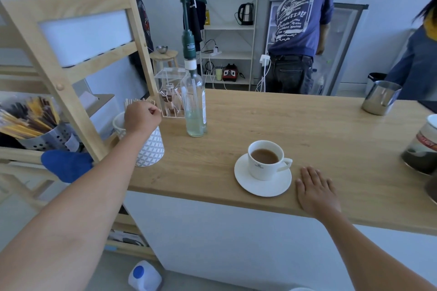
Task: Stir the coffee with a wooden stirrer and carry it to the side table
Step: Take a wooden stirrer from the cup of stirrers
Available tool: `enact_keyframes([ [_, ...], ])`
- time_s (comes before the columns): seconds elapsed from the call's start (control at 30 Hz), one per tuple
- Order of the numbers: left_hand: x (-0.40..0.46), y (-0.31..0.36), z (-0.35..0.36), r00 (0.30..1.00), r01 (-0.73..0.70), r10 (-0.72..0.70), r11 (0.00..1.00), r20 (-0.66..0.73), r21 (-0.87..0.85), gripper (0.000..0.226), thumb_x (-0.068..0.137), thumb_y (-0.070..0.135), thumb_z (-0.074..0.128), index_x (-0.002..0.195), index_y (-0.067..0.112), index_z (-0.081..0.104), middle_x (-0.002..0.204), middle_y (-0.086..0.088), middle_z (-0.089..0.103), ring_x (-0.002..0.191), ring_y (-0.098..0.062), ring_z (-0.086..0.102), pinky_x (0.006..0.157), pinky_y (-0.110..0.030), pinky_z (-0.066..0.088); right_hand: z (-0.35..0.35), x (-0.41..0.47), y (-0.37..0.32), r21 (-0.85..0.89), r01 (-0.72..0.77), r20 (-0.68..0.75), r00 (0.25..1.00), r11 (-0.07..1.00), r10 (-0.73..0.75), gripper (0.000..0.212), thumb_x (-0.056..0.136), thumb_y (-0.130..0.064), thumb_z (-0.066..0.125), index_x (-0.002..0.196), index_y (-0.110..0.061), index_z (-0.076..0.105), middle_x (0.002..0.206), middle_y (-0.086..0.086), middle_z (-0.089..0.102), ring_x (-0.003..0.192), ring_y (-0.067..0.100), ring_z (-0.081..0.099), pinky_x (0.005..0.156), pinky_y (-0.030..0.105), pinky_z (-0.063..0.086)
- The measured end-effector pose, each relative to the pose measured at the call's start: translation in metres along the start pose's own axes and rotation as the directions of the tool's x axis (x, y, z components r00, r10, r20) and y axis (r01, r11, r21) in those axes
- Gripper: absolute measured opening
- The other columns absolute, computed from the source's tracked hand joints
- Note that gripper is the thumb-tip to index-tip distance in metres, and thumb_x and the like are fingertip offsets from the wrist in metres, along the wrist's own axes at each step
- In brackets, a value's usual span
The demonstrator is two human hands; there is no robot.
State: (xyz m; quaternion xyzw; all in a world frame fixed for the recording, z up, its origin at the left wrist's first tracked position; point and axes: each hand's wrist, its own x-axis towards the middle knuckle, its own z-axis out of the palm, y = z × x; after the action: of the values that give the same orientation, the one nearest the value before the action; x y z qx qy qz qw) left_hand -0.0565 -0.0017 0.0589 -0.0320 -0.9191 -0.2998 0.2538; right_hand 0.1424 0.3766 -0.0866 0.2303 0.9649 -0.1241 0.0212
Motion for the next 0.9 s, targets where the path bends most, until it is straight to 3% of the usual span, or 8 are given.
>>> enact_keyframes([
  [0.1,-0.001,-0.002,0.001,1.0,-0.005,0.004,0.999,0.009,0.052,0.02,0.072,0.007,0.06,0.059,0.021,0.052,0.06,-0.003,0.047,0.065,-0.018,0.041,0.063,-0.027,0.032,0.0,-0.001,0.0,-0.001,0.003,0.0,1.0,1.0,-0.003,0.056,0.101,-0.039,0.012,0.153,-0.021,0.007,0.162,-0.004,0.003,0.15,0.015,0.0,0.122,0.037,0.001],
  [0.23,-0.003,-0.002,0.0,1.0,0.001,-0.001,0.999,-0.004,0.045,0.021,0.072,0.0,0.055,0.058,0.008,0.069,0.058,-0.007,0.052,0.064,-0.021,0.047,0.062,-0.028,0.038,0.0,-0.001,0.0,0.0,0.002,-0.003,1.0,1.0,-0.002,0.056,0.1,-0.04,0.011,0.153,-0.021,0.008,0.162,-0.005,0.003,0.15,0.014,0.0,0.122,0.037,0.001],
  [0.37,-0.003,0.009,-0.003,0.997,-0.073,0.074,0.995,-0.022,0.072,0.021,0.074,0.002,0.052,0.06,-0.002,0.067,0.063,-0.024,0.064,0.058,-0.028,0.052,0.055,-0.032,0.043,0.0,-0.001,0.0,0.003,0.001,0.0,1.0,1.0,-0.001,0.056,0.1,-0.04,0.011,0.153,-0.021,0.008,0.162,-0.005,0.003,0.149,0.014,0.0,0.122,0.038,0.001],
  [0.53,0.0,0.042,-0.013,0.965,-0.241,0.25,0.965,-0.082,0.103,0.021,0.081,0.007,0.053,0.073,0.003,0.072,0.076,-0.016,0.065,0.068,-0.034,0.059,0.055,-0.03,0.04,-0.001,-0.002,-0.002,-0.005,0.0,0.009,1.0,1.0,0.0,0.056,0.1,-0.039,0.01,0.154,-0.021,0.007,0.162,-0.004,0.002,0.149,0.014,-0.001,0.122,0.037,0.0],
  [0.67,-0.002,0.07,-0.018,0.883,-0.429,0.44,0.898,-0.165,0.102,0.023,0.086,0.01,0.055,0.082,0.0,0.075,0.08,-0.017,0.067,0.068,-0.032,0.061,0.055,-0.034,0.047,-0.002,-0.002,-0.002,-0.003,0.001,0.01,1.0,1.0,-0.001,0.056,0.1,-0.039,0.01,0.154,-0.02,0.007,0.162,-0.004,0.002,0.15,0.014,-0.002,0.122,0.038,-0.001],
  [0.9,-0.039,0.097,0.005,0.657,-0.711,0.717,0.692,-0.232,0.125,0.021,0.086,0.013,0.062,0.073,0.005,0.076,0.061,-0.006,0.068,0.046,-0.02,0.059,0.039,-0.022,0.043,-0.004,-0.002,-0.003,0.005,0.0,0.016,1.0,1.0,-0.001,0.056,0.101,-0.039,0.01,0.154,-0.02,0.006,0.162,-0.003,0.001,0.15,0.015,-0.003,0.122,0.038,-0.002],
])
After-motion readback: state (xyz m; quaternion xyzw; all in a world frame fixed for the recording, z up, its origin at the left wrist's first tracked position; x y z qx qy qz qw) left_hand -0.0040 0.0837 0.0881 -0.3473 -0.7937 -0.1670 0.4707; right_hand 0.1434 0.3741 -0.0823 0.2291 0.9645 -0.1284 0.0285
